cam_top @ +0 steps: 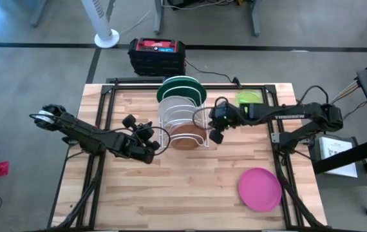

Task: Sort dishes
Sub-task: Put the brown plate in the dish rack

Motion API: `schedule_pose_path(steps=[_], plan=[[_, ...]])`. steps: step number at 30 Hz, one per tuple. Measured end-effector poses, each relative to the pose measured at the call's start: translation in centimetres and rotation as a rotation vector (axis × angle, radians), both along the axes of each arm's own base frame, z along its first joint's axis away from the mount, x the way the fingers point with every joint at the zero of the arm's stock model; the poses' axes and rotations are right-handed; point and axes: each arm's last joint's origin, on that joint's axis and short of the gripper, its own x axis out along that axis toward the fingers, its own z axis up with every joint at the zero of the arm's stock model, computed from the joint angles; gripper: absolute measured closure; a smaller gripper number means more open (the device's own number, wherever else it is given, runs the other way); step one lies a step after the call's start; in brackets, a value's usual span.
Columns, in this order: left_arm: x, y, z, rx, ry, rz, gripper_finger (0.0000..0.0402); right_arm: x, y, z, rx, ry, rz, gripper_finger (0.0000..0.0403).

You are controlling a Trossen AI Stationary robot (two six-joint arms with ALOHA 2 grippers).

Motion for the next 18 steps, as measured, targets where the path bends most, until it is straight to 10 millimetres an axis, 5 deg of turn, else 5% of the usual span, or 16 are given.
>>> schedule_pose_path(steps=[18], plan=[[0.1,0.0,0.0,-0.003,-0.007,0.0,0.0402,0.7,0.3,-3.2,0.053,-0.071,-0.067,0.0403]])
